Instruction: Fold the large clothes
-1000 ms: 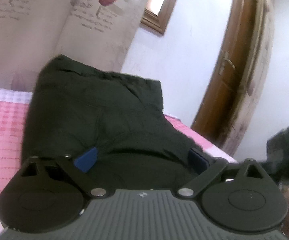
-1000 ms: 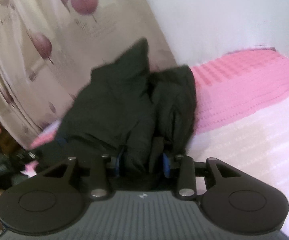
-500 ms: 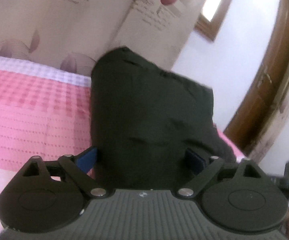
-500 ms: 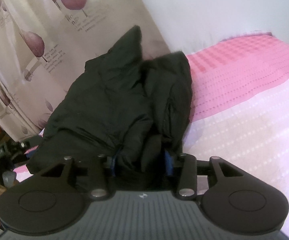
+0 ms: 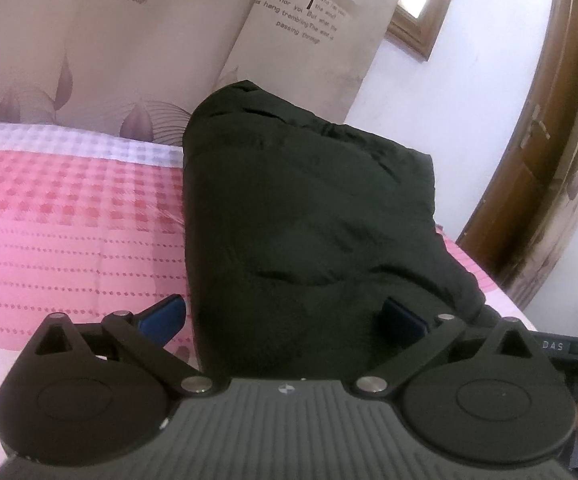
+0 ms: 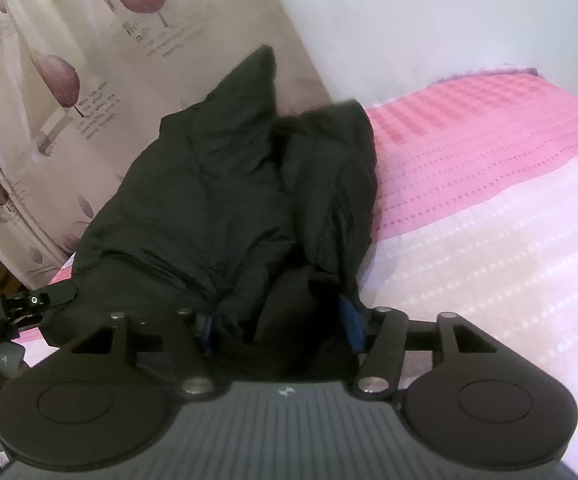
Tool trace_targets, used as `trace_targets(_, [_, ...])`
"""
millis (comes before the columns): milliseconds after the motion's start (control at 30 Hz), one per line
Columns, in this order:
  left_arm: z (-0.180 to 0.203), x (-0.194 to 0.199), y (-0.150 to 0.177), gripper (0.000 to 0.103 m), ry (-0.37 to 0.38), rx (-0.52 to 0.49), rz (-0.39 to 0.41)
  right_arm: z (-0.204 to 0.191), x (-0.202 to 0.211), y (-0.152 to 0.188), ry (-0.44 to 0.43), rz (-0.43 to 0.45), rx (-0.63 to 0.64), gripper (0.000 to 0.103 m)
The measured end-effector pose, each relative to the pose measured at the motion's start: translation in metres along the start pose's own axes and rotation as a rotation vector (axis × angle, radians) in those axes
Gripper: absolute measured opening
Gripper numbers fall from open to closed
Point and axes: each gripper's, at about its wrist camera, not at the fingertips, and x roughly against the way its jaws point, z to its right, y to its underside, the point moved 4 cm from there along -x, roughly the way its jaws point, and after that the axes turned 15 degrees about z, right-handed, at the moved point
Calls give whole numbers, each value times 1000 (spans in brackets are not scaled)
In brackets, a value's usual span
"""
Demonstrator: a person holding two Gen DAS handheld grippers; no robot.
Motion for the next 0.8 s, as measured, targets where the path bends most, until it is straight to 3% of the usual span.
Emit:
trace_targets(133, [3,-4,-3,103,-8,-34,-7,-1,-1,1,16,-2,5,66])
trace_targets(167, [4,-5,-3,103,-10,-45,-9,0,-2,1,31,-6,7,73])
trace_targets(800, [11,-22,-7,103,2,-148,-35,0,-2,1,33,-15,11,78])
